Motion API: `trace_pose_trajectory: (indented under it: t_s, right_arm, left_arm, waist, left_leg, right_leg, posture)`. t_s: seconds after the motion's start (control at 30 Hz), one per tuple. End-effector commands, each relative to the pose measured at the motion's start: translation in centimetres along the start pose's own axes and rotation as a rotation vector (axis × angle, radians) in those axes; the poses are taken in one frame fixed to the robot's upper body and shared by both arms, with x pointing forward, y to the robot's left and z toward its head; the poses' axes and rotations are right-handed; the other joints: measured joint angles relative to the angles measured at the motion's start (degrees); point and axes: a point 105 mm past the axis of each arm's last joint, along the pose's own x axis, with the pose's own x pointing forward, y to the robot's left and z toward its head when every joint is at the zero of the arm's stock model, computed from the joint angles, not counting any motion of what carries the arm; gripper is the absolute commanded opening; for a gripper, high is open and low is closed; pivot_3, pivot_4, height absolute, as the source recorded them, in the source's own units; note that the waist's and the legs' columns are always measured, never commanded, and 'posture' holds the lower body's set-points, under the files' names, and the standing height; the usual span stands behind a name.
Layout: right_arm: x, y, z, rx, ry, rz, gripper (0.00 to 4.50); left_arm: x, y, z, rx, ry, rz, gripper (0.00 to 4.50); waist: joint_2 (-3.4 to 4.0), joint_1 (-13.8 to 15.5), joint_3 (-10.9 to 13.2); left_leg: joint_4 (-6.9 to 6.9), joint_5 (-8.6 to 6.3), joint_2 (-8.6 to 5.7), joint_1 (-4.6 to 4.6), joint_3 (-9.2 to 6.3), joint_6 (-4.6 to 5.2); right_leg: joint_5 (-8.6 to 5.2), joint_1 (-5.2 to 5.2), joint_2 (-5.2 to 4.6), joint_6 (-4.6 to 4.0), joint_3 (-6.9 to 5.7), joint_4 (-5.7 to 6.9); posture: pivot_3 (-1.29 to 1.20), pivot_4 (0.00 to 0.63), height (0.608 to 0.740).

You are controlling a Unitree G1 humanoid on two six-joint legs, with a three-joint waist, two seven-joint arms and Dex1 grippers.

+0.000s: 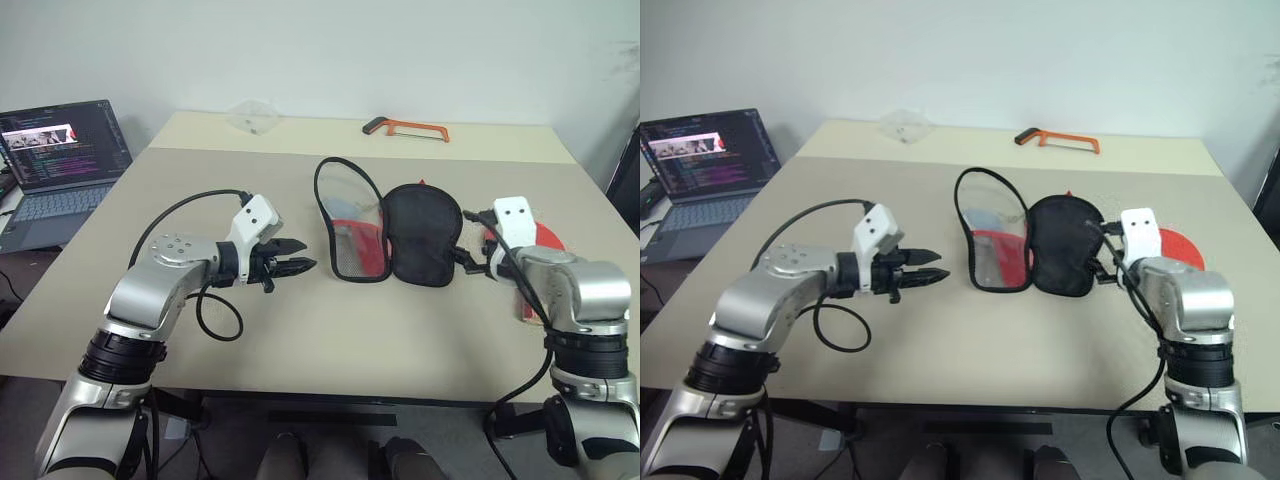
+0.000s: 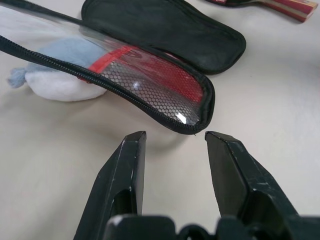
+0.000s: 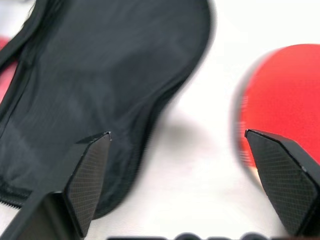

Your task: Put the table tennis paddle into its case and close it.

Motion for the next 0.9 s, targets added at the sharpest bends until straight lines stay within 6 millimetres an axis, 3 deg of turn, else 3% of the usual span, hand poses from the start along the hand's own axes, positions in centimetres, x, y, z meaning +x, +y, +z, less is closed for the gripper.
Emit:
trace_pose_trajectory:
  t_s: [0.03, 0.27, 0.57, 0.7, 0.9]
  right_arm:
    - [-1.5, -3.8, -0.3, 0.065, -0.018, -0.219, 4.48]
    - [-1.3, -5.5, -4.6, 0.163, 0.081, -0.353, 4.48]
    - [1.0, -5.0, -6.9, 0.241, 0.151, -0.327, 4.48]
    - [2.0, -4.8, -7.7, 0.26, 0.165, -0.327, 3.62]
    - [2.4, -4.7, -7.3, 0.281, 0.154, -0.345, 1.53]
  left_arm:
    - [-0.4, 0.3, 1.6, 0.056, -0.035, 0.003, 2.05]
    - [-0.5, -1.0, 1.7, 0.068, -0.052, -0.093, 2.05]
    - [-0.5, -1.9, 2.1, 0.077, -0.065, -0.149, 2.05]
    - [-0.5, -1.9, 2.1, 0.077, -0.065, -0.147, 2.05]
    - [-0.7, -1.8, 2.0, 0.077, -0.061, -0.121, 2.05]
  waist:
    - [-0.01, 0.04, 0.0]
    - [0.02, -0.23, 0.01]
    - [-0.06, -0.51, -0.04]
    - [-0.15, -1.13, -0.09]
    - [-0.26, -1.32, -0.17]
  left_leg:
    - [0.0, 0.0, -0.01, 0.0, 0.01, 0.0]
    - [-0.04, 0.0, 0.0, 0.01, 0.09, 0.0]
    - [-0.04, 0.0, 0.01, 0.06, 0.11, 0.0]
    - [0.03, 0.05, 0.02, 0.14, 0.11, 0.06]
    - [0.06, 0.25, 0.01, 0.15, 0.1, 0.29]
  right_leg:
    - [0.0, 0.0, -0.01, 0.0, 0.0, 0.0]
    - [0.0, -0.04, -0.02, 0.0, 0.06, 0.01]
    - [0.0, 0.0, -0.01, 0.0, 0.07, 0.0]
    - [0.06, 0.09, -0.01, 0.03, 0.09, 0.0]
    - [0.27, 0.11, -0.02, 0.25, 0.09, -0.02]
  posture:
    - [0.0, 0.15, 0.74]
    - [0.0, 0.15, 0.74]
    - [0.0, 0.15, 0.74]
    - [0.0, 0.15, 0.74]
    - [0.0, 0.15, 0.74]
